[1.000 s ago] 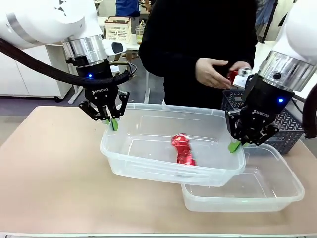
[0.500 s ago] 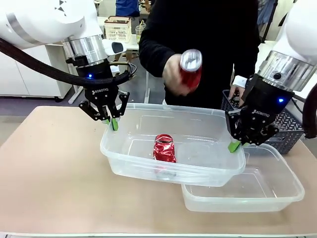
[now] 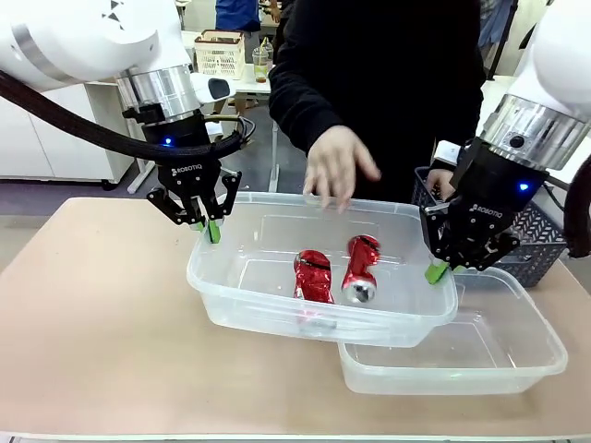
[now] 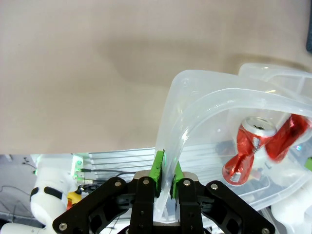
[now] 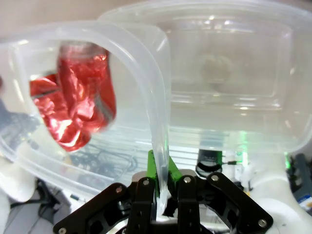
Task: Sort the waste into each basket.
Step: Offer the picked Organizing box to the human.
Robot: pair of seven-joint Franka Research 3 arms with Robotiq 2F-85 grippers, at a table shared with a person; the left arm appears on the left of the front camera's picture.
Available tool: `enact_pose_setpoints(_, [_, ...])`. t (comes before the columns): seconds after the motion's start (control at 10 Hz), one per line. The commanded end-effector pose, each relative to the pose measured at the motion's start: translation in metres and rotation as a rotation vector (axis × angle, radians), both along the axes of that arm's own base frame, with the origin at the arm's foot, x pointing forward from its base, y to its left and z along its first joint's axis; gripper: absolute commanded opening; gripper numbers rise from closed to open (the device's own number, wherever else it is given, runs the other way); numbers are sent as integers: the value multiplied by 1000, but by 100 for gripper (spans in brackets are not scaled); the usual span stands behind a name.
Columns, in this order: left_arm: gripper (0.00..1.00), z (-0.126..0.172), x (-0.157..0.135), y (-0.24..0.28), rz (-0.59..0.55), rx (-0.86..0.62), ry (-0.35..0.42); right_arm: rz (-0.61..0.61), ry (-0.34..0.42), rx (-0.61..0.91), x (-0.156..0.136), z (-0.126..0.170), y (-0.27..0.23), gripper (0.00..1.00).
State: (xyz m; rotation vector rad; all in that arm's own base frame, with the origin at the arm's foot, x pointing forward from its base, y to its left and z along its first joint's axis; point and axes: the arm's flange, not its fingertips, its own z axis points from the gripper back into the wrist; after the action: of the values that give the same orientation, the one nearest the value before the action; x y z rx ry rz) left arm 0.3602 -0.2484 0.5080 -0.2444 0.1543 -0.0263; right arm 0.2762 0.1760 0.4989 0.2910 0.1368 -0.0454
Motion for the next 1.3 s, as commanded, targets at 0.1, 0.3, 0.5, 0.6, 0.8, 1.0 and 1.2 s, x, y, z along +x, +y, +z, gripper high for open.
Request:
enact_pose_setpoints(0.1, [7,0,2,2,9,4,-4,9,-8,21,-2,5,-1,6])
enact_pose_setpoints(0.3, [7,0,2,2,9,4,-4,9,-8,21,-2,5,-1,6])
enact_pose_setpoints(0.5, [7,0,2,2,9,4,-4,9,-8,21,-2,5,-1,6])
enact_pose_setpoints(0.6, [7,0,2,2,9,4,-4,9,-8,21,-2,5,-1,6])
enact_pose_setpoints(0.8, [7,0,2,2,9,4,-4,9,-8,21,-2,5,-1,6])
enact_pose_setpoints(1.0, [7,0,2,2,9,4,-4,9,-8,21,-2,5,-1,6])
enact_pose_setpoints(1.2, [7,0,2,2,9,4,-4,9,-8,21,-2,5,-1,6])
